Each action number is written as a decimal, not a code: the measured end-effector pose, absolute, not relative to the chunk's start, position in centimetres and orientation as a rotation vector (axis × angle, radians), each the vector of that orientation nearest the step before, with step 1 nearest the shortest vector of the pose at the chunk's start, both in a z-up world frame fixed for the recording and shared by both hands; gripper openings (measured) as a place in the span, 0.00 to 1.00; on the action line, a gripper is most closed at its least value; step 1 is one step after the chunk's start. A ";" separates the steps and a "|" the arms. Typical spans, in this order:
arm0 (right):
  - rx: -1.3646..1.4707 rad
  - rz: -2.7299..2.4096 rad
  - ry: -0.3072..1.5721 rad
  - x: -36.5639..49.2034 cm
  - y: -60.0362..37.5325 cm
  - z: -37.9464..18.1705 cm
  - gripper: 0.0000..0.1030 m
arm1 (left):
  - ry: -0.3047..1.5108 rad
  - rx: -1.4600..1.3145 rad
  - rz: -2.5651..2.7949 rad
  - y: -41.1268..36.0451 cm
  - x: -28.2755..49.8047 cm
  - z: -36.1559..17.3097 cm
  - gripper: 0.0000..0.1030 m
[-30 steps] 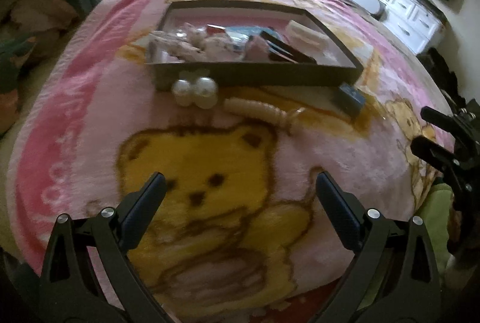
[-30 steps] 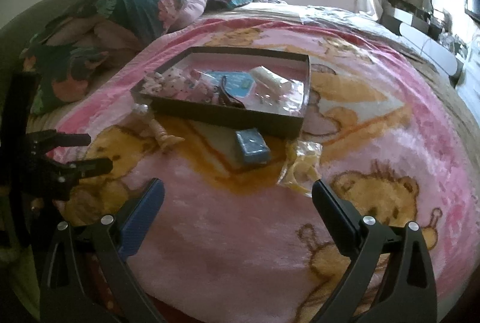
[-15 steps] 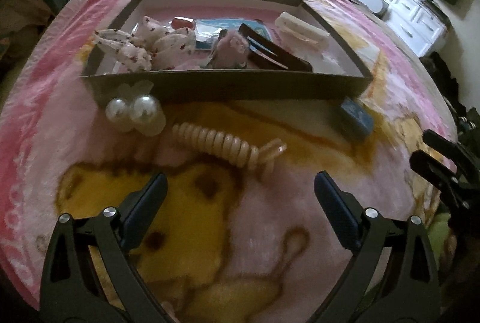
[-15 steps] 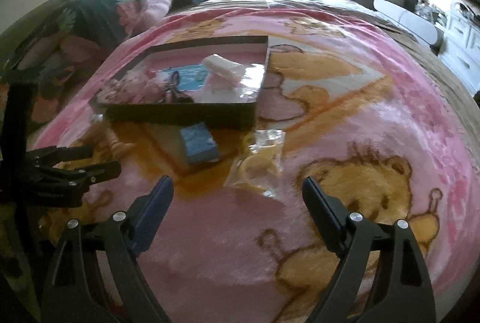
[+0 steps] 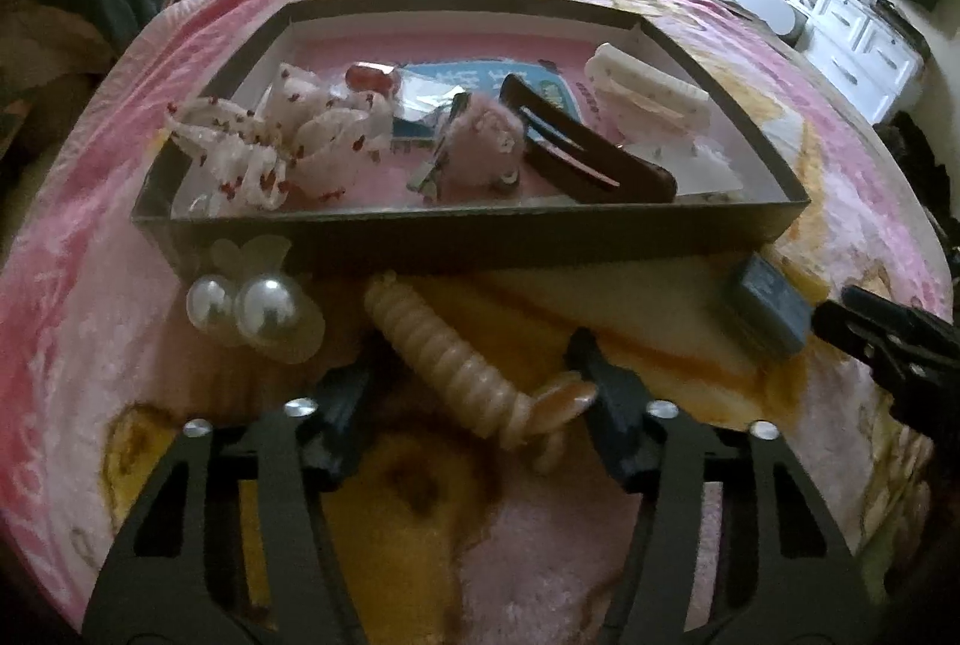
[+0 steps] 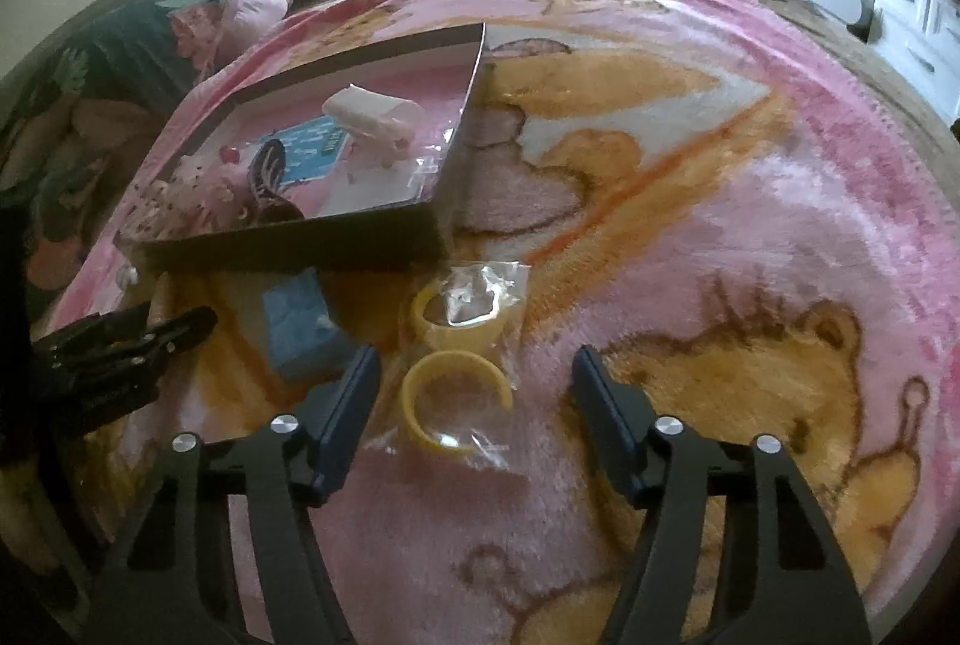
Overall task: Organize jewelry
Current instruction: 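Grasp the beige coil hair tie with the left tool while the right tool grasps the yellow bangle bag, then lower the coil hair tie into the box with the left tool while the right tool lowers the bangle bag, then open both tools and withdraw them from the box, then grasp the pearl butterfly clip with the left tool while the right tool grasps the blue block, then carry the pearl clip into the box with the left tool while the right tool places the blue block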
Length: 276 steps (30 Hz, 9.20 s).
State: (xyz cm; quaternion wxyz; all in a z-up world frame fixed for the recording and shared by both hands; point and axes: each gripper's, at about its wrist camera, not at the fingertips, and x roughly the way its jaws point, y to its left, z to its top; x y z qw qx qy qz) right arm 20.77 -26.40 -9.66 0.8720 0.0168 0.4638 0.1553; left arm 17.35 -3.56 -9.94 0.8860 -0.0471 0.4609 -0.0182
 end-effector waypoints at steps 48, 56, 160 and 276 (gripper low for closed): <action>-0.065 0.553 0.751 14.9 -20.6 -1.2 0.38 | 0.826 -0.246 -0.094 3.3 10.9 -2.1 0.26; -0.089 0.586 0.704 16.4 -18.2 0.4 0.38 | 0.793 -0.212 -0.083 3.5 13.2 -0.1 0.26; -0.157 0.484 0.663 16.9 -19.0 1.0 0.96 | 0.772 -0.138 0.000 2.6 14.7 1.2 0.90; -0.063 0.561 0.745 25.6 -19.1 -1.1 0.31 | 0.873 -0.106 -0.050 -0.5 24.1 -3.4 0.35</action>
